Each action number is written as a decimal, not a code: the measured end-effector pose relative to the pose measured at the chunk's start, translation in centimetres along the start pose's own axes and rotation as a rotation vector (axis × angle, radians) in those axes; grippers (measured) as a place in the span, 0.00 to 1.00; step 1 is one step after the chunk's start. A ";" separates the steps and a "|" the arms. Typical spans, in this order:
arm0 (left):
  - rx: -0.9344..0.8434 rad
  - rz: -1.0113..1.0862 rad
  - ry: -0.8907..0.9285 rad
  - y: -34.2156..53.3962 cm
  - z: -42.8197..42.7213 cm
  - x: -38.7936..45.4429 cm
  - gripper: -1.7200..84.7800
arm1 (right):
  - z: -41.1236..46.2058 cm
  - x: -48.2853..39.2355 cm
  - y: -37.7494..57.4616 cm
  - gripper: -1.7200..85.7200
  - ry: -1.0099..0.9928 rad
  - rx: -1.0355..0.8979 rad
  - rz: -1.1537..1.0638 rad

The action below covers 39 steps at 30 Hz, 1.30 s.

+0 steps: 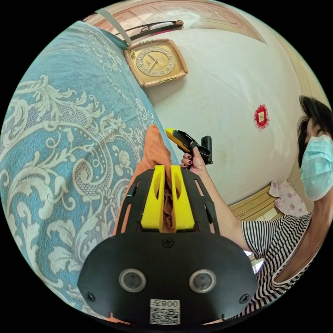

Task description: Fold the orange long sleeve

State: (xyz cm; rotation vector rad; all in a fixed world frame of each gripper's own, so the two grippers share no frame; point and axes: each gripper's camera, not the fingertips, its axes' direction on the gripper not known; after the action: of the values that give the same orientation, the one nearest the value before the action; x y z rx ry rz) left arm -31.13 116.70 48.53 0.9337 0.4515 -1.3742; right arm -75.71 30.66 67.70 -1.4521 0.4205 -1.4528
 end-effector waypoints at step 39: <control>-0.264 0.168 -0.262 -5.3 10.1 7.5 0.02 | -3.3 -8.6 14.1 0.02 0.137 -0.026 -0.108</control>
State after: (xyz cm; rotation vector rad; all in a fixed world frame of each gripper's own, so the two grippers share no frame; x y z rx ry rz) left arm -37.19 104.50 47.17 0.5537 0.3360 -1.2286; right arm -75.04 30.11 50.83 -1.4183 0.4527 -1.6453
